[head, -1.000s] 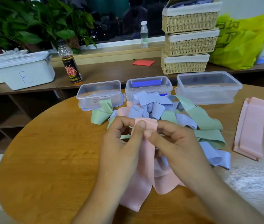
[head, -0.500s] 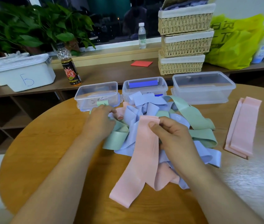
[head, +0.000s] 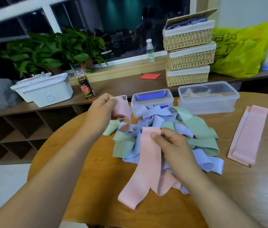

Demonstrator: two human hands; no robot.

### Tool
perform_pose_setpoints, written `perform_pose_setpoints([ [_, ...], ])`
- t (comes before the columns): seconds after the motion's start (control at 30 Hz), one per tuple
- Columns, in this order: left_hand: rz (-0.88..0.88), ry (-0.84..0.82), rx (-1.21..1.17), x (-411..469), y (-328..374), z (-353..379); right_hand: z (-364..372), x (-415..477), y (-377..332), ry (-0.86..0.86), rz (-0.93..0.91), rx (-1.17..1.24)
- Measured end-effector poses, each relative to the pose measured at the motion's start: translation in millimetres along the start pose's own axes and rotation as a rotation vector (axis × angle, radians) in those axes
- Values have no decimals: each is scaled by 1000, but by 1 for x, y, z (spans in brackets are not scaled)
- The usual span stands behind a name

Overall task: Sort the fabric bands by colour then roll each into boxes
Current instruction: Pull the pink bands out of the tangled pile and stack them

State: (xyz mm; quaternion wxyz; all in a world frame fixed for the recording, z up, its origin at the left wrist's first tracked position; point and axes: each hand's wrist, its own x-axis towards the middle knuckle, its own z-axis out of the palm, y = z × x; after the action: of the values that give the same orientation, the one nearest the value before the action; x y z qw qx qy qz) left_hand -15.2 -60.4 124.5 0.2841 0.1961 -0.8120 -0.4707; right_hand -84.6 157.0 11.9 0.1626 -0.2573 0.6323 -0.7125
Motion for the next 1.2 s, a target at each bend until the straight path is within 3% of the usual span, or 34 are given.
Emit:
perform_pose_setpoints([
  [0.1,-136,-131,-271,-16,26,-12,0,-2,-5,-6,-20,2],
  [0.23,-279,-312,-226,-42,19,-15,-2,-5,-9,4,-14,-5],
  [0.4,-285,-355,-288,-73,18,0,-6,-5,-9,44,-17,-7],
  [0.53,-277,-338,-96,-78,16,9,-10,-4,-10,9,-19,2],
  [0.77,-523,-455,-222,-101,-2,40,-9,-3,7,-33,15,-112],
  [0.83,-464,-436,-170,-105,-7,43,-12,-2,9,-26,25,-98],
  [1.0,-107,-448,111,-113,-18,19,-19,2,8,-11,60,-69],
  [1.2,8,-899,518,-131,-12,-21,-18,1,8,-51,85,-77],
])
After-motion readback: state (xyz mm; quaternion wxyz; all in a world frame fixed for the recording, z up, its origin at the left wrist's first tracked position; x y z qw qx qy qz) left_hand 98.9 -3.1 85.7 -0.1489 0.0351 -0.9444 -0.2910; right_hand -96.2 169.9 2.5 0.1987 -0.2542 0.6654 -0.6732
